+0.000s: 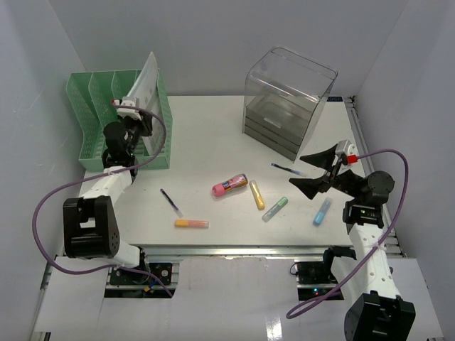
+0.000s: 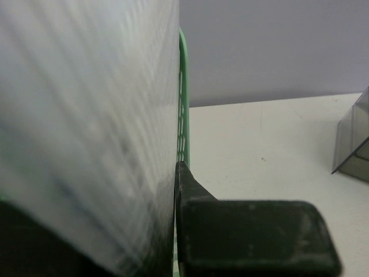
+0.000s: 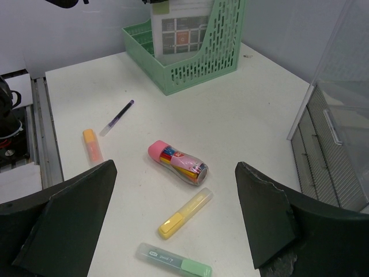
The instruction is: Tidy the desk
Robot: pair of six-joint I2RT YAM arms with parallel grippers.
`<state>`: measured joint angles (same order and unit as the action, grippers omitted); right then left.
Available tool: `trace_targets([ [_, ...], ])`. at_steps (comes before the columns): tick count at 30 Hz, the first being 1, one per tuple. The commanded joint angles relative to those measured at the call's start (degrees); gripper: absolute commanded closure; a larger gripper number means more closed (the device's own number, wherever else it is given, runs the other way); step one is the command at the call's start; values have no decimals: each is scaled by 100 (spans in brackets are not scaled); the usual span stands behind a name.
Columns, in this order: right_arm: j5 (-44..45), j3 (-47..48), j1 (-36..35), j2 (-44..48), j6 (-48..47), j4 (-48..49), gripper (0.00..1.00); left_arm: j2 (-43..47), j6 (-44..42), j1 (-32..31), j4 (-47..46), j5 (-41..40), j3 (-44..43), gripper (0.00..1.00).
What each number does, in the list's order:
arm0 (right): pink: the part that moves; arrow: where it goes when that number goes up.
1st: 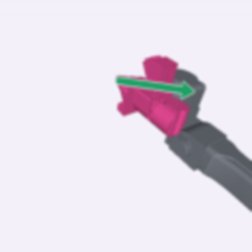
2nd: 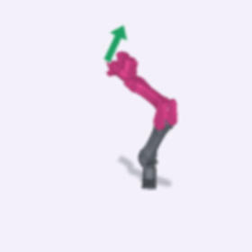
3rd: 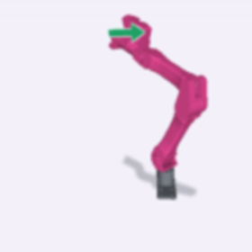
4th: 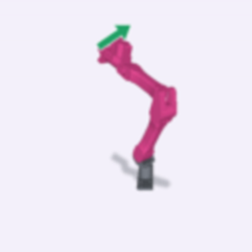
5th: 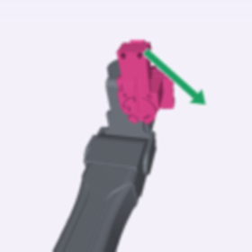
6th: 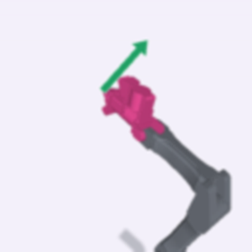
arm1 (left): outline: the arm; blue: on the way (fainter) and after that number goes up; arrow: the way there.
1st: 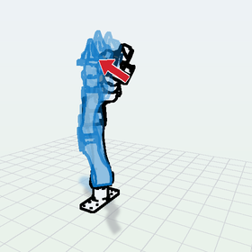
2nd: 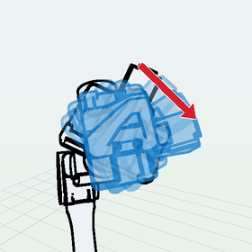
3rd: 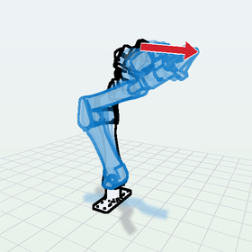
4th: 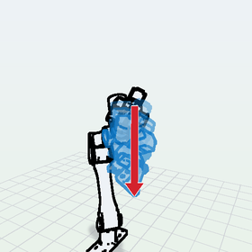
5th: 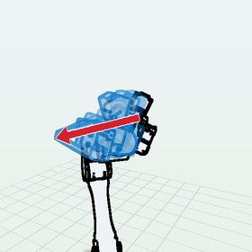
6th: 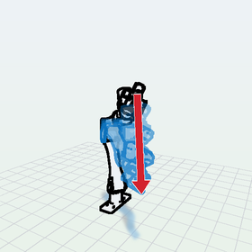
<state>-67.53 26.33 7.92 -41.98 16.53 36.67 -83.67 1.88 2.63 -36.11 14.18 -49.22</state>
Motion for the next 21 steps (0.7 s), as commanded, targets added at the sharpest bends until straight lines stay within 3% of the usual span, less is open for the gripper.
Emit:
trace_targets([
  [1,-43,-82,74,51,25,325,10,460,179,11,-330,-58,254,26],
  [3,-41,-86,98,58,10,332,10,677,333,16,-298,-91,334,3],
  [4,-41,-93,108,58,15,332,10,768,400,11,-221,-86,318,2],
  [13,-41,-92,254,93,-28,262,10,1873,1509,9,1774,-186,-562,2],
  [21,58,-30,361,67,-110,57,10,2817,3083,-184,2716,765,-695,2],
])
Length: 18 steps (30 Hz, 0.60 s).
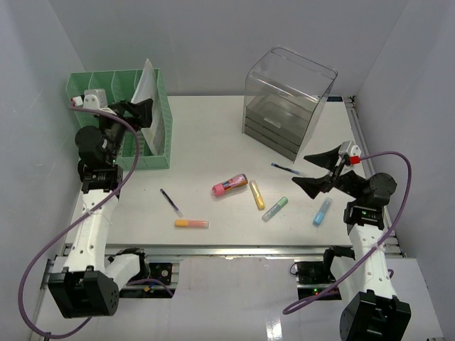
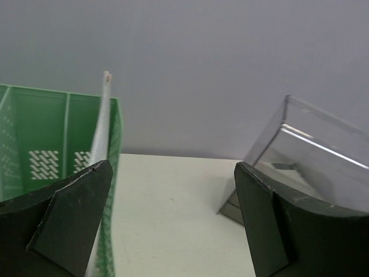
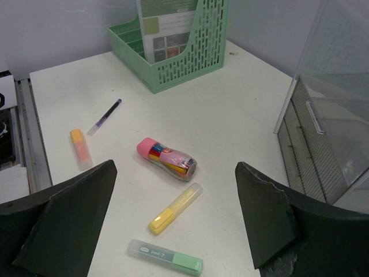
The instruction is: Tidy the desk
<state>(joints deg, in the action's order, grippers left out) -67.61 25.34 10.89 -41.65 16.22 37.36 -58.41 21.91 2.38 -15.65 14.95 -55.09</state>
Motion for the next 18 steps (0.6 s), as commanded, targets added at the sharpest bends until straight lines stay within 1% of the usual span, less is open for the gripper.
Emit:
trace_targets([
  [1,82,76,73,34,-92,-28,10,275,1384,-300,677,819,-61,2],
  [2,94,76,91,27,-86,-40,10,238,1654,-463,664,1000,-17,2],
  [4,112,85,128,21,-92,-75,10,-39,1911,-852,603,1197,11,4],
  [7,146,94,187,-1,-108,-119,10,-634,2053,-1633,436,1067,-14,5],
  [10,227,94,276,-17,-121,-173,10,-1318,2341,-2233,121,919,-106,8],
  [11,268,94,301,-11,-138,-213,10,-1540,2582,-2334,-98,897,-165,9],
  [13,358,90,332,-39,-183,-256,10,-2293,2852,-2484,-381,915,-305,12],
  [15,454,58,354,-72,-225,-292,10,-2729,3154,-2618,-783,912,-565,16],
  [17,548,46,382,-92,-254,-326,10,-3546,3427,-2791,-1134,898,-840,21],
  [18,568,39,390,-102,-262,-328,10,-3818,3546,-2862,-1345,870,-999,22],
])
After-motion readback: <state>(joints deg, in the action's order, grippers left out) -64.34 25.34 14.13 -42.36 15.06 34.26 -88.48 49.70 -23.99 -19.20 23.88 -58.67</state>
